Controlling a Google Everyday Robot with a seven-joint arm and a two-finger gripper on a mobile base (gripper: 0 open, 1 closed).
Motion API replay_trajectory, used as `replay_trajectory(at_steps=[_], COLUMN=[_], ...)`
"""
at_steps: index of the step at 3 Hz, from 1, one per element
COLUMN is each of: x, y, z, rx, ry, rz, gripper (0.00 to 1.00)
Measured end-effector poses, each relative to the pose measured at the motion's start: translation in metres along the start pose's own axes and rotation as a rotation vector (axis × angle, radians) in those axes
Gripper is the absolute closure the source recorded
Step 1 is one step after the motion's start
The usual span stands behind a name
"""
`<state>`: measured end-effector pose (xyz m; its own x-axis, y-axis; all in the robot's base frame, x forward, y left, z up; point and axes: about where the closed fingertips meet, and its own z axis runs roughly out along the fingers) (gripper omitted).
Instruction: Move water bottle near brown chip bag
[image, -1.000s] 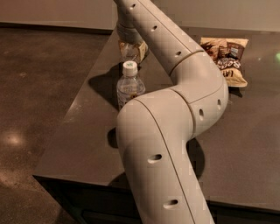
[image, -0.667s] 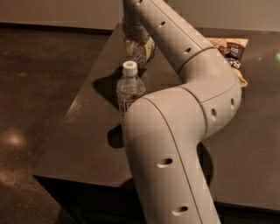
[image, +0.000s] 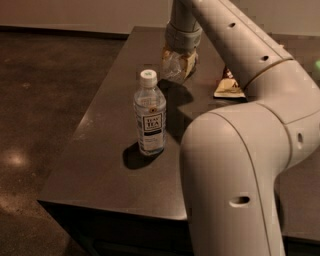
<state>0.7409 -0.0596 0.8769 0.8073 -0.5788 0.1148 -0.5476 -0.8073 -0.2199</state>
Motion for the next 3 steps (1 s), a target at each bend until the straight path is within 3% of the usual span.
replay_trajectory(at_steps=[1, 3], x=[0.0, 0.01], y=[0.02, 0.052], z=[-0.002, -0.009], rx=[0.019, 0.03], ry=[-0.046, -0.07], rz=[0.007, 0.034], gripper=[1.0, 1.0])
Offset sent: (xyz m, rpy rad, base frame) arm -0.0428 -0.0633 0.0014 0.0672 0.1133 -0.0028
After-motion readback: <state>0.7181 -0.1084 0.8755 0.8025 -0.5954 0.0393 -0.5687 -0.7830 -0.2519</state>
